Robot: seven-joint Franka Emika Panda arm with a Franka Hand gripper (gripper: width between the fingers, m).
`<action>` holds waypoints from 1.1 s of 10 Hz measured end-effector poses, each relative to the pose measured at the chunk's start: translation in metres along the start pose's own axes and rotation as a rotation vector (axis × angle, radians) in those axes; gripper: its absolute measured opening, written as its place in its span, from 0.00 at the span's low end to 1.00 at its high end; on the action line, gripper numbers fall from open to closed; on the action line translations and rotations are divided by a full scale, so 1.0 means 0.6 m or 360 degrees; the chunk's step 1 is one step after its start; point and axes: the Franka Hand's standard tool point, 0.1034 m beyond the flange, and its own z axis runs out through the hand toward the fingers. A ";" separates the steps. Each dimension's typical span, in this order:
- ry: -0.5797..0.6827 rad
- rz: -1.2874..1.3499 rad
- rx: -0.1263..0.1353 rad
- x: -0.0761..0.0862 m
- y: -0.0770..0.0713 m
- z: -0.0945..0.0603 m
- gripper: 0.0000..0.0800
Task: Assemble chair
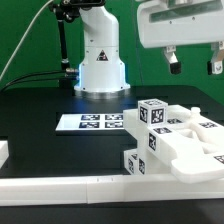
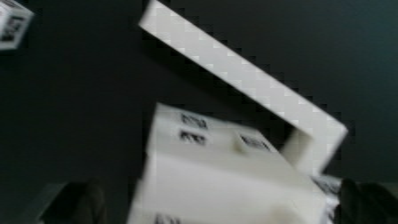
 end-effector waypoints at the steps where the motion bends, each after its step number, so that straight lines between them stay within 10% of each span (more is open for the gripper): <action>1: -0.0018 -0.0066 -0.0026 -0.028 0.008 0.011 0.81; 6: -0.0013 -0.0663 -0.0017 -0.027 0.012 0.017 0.81; 8: -0.0037 -0.1052 -0.0066 -0.032 0.089 0.057 0.81; 11: 0.0000 -0.1306 -0.0111 -0.036 0.095 0.072 0.81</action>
Offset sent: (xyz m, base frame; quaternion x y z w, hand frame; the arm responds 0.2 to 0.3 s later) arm 0.0000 0.0000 0.0000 0.0000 0.0000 -0.1938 0.9810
